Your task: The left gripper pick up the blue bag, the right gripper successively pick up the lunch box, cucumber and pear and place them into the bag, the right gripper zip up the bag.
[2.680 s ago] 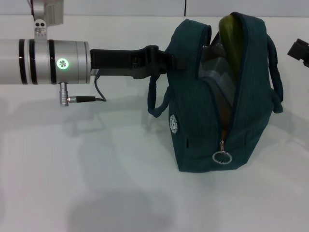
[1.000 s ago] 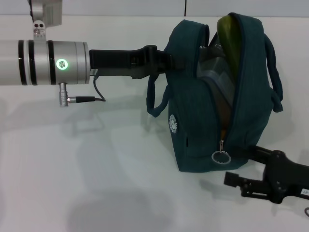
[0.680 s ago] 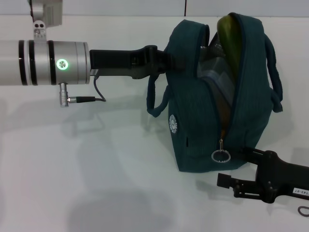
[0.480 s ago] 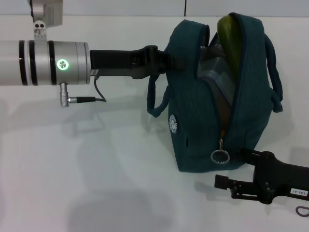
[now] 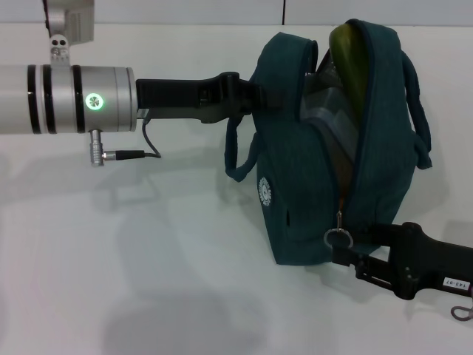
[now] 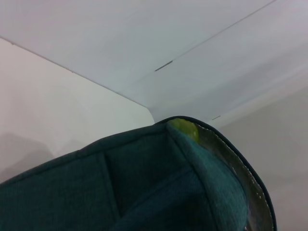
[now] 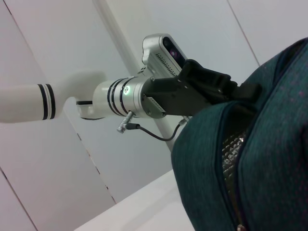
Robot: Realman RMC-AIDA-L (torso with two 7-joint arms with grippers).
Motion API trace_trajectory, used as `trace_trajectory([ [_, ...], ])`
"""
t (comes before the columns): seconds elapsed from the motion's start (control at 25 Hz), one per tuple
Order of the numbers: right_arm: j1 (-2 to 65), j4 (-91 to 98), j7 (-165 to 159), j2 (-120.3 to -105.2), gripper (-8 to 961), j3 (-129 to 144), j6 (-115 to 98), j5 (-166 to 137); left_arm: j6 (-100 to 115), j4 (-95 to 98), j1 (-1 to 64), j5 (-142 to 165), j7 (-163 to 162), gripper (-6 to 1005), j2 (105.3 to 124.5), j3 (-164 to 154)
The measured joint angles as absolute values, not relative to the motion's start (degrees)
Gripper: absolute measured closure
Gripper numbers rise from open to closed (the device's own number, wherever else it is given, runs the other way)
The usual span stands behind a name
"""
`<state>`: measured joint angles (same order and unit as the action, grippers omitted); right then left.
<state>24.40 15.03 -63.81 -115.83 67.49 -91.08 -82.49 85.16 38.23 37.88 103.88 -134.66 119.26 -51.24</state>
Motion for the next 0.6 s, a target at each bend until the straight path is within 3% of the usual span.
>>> trace_trajectory([
  [0.16, 24.5, 15.0, -63.8, -115.84, 439, 67.5, -90.8, -82.7, 85.2, 38.2, 37.8, 103.9, -134.6, 937, 119.26, -51.2],
  [0.6, 24.6, 15.0, -63.9, -115.84, 877, 67.6, -89.8, -82.8, 85.3, 38.2, 37.9, 103.9, -134.5, 934, 119.26, -51.2],
])
